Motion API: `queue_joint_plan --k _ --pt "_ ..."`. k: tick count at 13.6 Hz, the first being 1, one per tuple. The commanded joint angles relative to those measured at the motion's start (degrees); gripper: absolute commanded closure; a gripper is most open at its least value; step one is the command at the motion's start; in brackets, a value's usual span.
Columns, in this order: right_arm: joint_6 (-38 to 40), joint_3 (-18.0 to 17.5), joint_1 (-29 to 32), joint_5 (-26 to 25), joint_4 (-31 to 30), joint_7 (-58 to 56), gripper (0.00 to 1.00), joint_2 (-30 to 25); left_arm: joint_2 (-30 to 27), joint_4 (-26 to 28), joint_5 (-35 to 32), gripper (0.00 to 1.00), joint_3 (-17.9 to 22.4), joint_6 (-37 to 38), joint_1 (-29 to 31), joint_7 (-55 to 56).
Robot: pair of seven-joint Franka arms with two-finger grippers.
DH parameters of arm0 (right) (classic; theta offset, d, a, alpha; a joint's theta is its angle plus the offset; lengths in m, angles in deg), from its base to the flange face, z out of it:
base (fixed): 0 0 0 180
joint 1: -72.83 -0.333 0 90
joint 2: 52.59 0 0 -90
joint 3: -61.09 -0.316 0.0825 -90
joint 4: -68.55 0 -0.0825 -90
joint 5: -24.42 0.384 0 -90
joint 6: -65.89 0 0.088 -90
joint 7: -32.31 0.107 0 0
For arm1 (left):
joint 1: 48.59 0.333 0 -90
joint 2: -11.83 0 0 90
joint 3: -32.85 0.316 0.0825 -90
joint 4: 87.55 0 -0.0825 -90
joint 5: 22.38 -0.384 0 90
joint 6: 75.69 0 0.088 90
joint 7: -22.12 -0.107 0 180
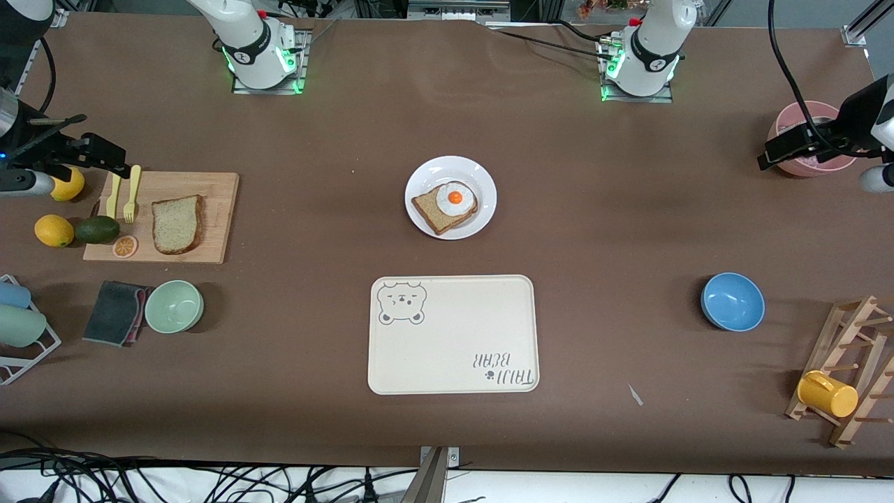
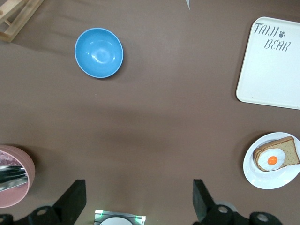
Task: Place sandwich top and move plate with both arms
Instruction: 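Move the right gripper toward the bread slice on the cutting board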
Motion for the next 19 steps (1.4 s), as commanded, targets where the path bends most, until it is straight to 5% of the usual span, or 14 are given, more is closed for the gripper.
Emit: queue_joint_plan --k 1,19 --pt "0.5 -0.9 1.0 0.0 1.1 0.1 0.0 0.4 -0.1 -1.5 1.1 0.0 0.1 0.7 0.3 -1.0" --pt "1.8 -1.0 0.9 -0.5 4.0 1.3 0.0 1.9 -0.2 -1.7 1.2 0.0 -0.3 0.8 0.2 -0.6"
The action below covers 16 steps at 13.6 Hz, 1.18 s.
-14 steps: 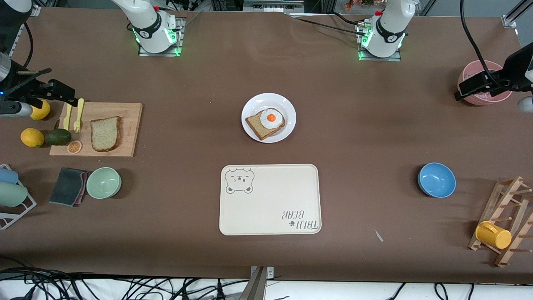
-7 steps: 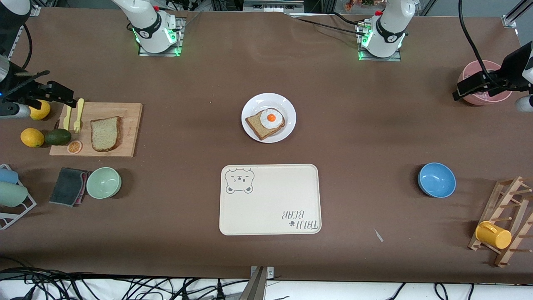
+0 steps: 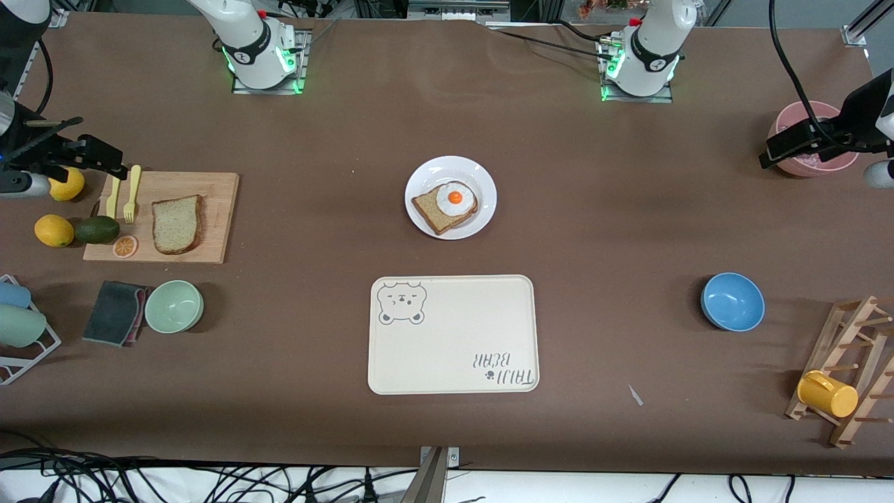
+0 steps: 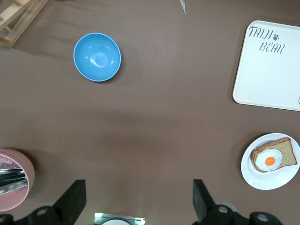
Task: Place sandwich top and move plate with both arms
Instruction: 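Move the right gripper toward the bread slice on the cutting board, then lower the right gripper and grasp the bread slice edge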
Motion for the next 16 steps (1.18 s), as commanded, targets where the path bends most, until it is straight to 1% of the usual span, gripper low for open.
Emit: queue_joint_plan --k 1,6,10,13,16 --pt "1.9 -0.5 0.5 -0.1 3.5 0.8 0.0 1.4 -0.1 -1.1 1.2 0.0 0.0 0.8 0.3 -0.6" --pt "2.7 -0.7 0.4 -0.8 2.5 -0.4 0.0 3.0 -0.1 -1.1 1.2 0.0 0.0 0.8 0.3 -0.6" --pt "1.2 -0.7 0.4 -1.5 -1.3 -0.5 0.0 3.1 -0.1 -1.1 1.2 0.0 0.0 0.8 0.3 -0.5" --pt "-1.0 -0.9 0.3 -5.4 -3.5 -0.5 0.0 3.1 -0.1 -1.0 1.2 0.0 -0.1 0.8 0.3 -0.5" --pt "-1.9 -0.9 0.3 -5.5 -5.0 -0.5 0.0 3.0 -0.1 -1.0 1.2 0.0 0.1 0.9 0.3 -0.5"
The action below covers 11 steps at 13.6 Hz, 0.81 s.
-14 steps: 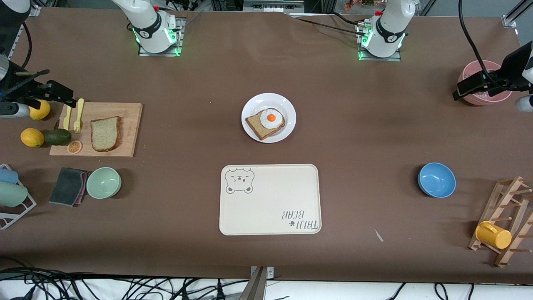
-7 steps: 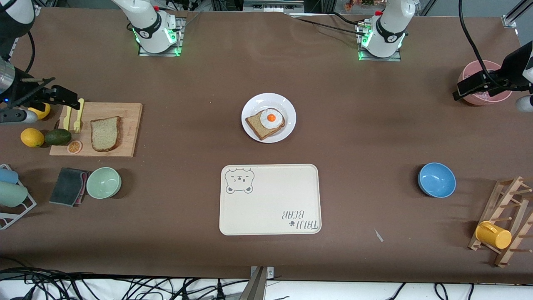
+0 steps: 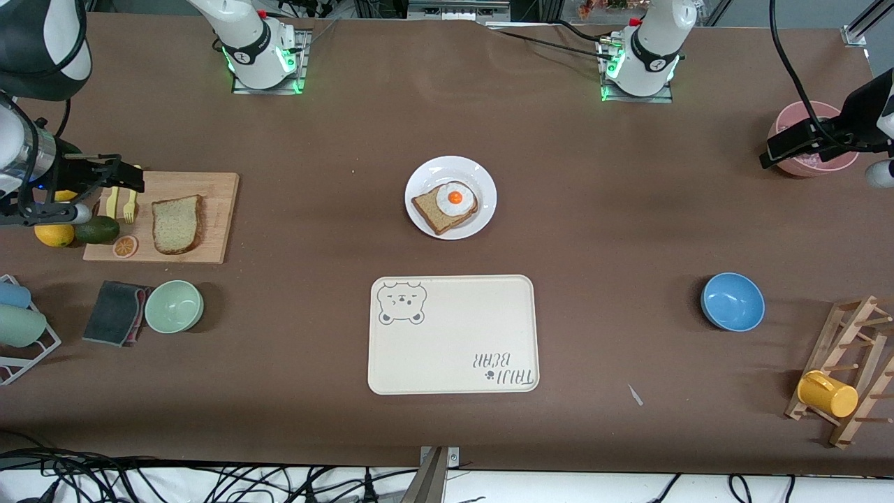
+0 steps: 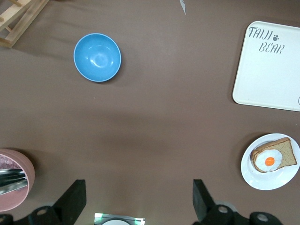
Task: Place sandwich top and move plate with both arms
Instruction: 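Lower the right gripper and grasp the bread slice edge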
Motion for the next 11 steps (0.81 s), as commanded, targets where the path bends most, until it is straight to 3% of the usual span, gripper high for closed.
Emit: queue_joint_plan --k 1,5,11 --pt "-1.2 -0.5 0.3 -1.2 -2.1 -0.6 0.0 -1.0 -0.1 -1.0 1.2 0.0 0.2 0.9 0.3 -0.5" --pt "-9.8 -0.5 0.2 -4.7 -9.6 -0.4 0.0 -1.1 -0.1 -1.0 1.1 0.0 0.3 0.8 0.3 -0.6" --pt "-27.0 -1.4 -3.5 -18.6 -22.0 11.2 0.01 2.9 0.0 -0.9 1.1 0.0 0.6 0.8 0.4 -0.6"
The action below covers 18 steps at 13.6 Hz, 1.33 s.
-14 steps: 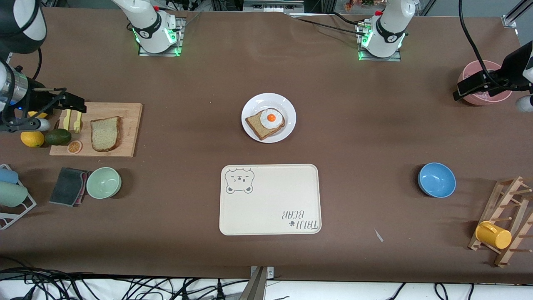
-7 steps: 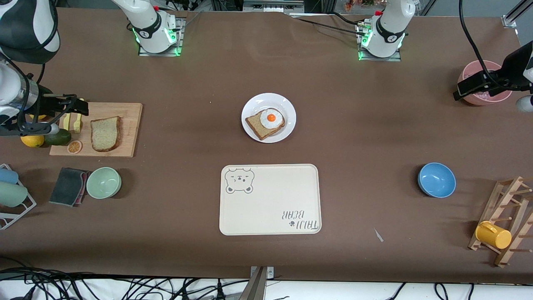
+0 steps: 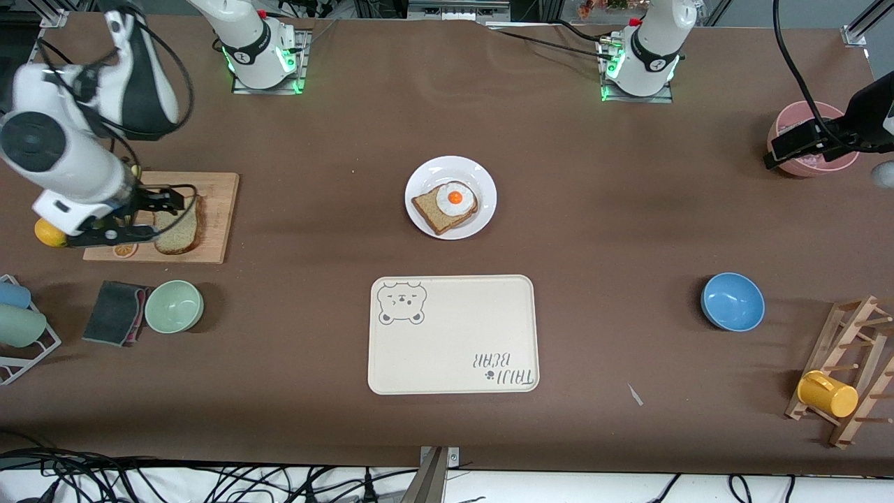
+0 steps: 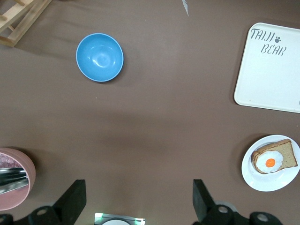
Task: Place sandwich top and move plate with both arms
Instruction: 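Lower the right gripper and grasp the bread slice edge, then lift the bread slice and carry it over the white plate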
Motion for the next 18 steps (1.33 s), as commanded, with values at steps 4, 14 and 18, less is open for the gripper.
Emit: queue_joint_plan --k 4,14,18 --pt "-12.5 -0.2 -1.2 -13.1 -9.4 13.0 0.18 4.1 -0.1 -0.9 1.1 0.0 0.0 0.8 0.3 -0.6" --pt "-17.6 1.8 -0.8 -21.4 -10.7 19.4 0.35 12.9 -0.2 -0.9 1.1 0.0 -0.7 1.1 0.2 -0.4" --pt "-17.5 2.1 -0.7 -21.6 -10.7 19.4 0.44 14.1 -0.2 -0.9 1.1 0.0 -0.7 1.1 0.2 -0.4"
